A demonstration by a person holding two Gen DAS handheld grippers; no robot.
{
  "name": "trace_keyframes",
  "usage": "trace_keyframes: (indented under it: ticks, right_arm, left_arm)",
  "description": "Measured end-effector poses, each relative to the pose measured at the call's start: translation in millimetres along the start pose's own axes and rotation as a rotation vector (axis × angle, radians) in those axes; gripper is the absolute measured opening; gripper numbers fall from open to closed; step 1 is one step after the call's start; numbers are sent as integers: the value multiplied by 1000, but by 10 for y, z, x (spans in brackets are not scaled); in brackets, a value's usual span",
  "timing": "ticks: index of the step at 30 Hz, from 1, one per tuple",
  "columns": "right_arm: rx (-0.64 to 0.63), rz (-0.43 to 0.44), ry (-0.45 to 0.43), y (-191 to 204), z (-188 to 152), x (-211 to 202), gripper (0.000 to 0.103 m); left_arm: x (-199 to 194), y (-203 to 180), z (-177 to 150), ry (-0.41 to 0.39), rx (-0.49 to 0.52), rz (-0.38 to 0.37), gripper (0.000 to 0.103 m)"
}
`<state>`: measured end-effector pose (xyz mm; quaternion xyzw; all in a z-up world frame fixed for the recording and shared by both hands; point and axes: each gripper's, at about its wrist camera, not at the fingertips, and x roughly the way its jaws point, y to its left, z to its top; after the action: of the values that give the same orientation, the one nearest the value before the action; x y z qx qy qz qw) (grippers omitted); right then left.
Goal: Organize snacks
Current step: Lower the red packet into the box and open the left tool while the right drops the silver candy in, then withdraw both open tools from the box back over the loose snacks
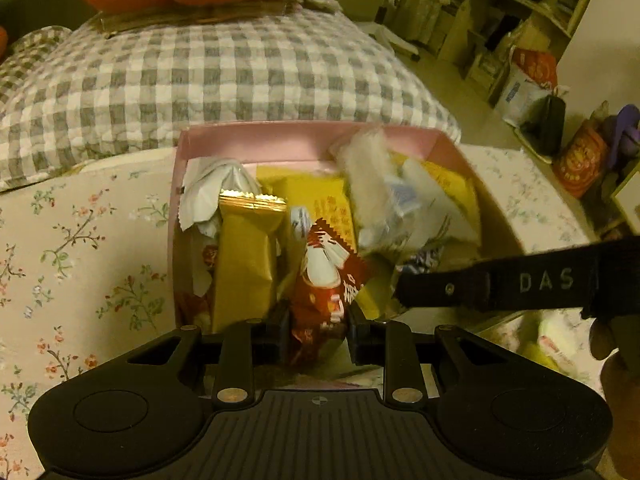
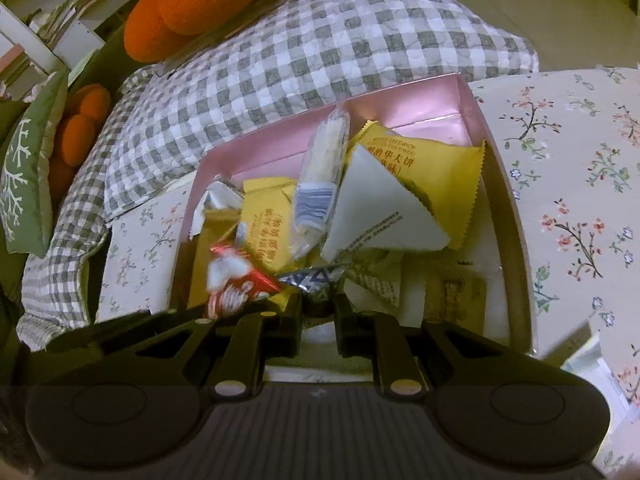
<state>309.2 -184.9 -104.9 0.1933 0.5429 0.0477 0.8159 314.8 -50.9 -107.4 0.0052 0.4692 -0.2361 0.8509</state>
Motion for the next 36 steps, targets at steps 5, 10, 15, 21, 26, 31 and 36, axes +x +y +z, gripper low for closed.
trace_keyframes:
  ticks: [5, 10, 15, 21, 26, 31, 36]
  right_arm:
    - [1, -16, -19, 19, 54, 60, 17]
    - [8, -13, -25, 46, 66, 43, 21]
    - [-23, -36, -59, 72, 26, -88, 26]
    - [-5, -20, -80, 64, 22, -279, 30]
    - [-27, -19, -87, 164, -33, -429, 36]
    - [-60, -45, -81, 302, -120, -594, 49]
    - [-60, -48, -66, 350, -265, -833, 65]
  left_arm:
    - [34, 76, 110, -31, -25, 23, 25]
    - [2, 84, 135, -54, -32, 21, 28]
    - [-144, 130, 101, -58, -42, 17, 39]
    - [-413, 71, 155, -91, -37, 29, 52]
    - [-708, -10, 176, -119, -9, 86, 62]
    - [-937, 19, 76, -76, -48, 127, 62]
    - [-1150, 100, -87, -45, -123, 142, 65]
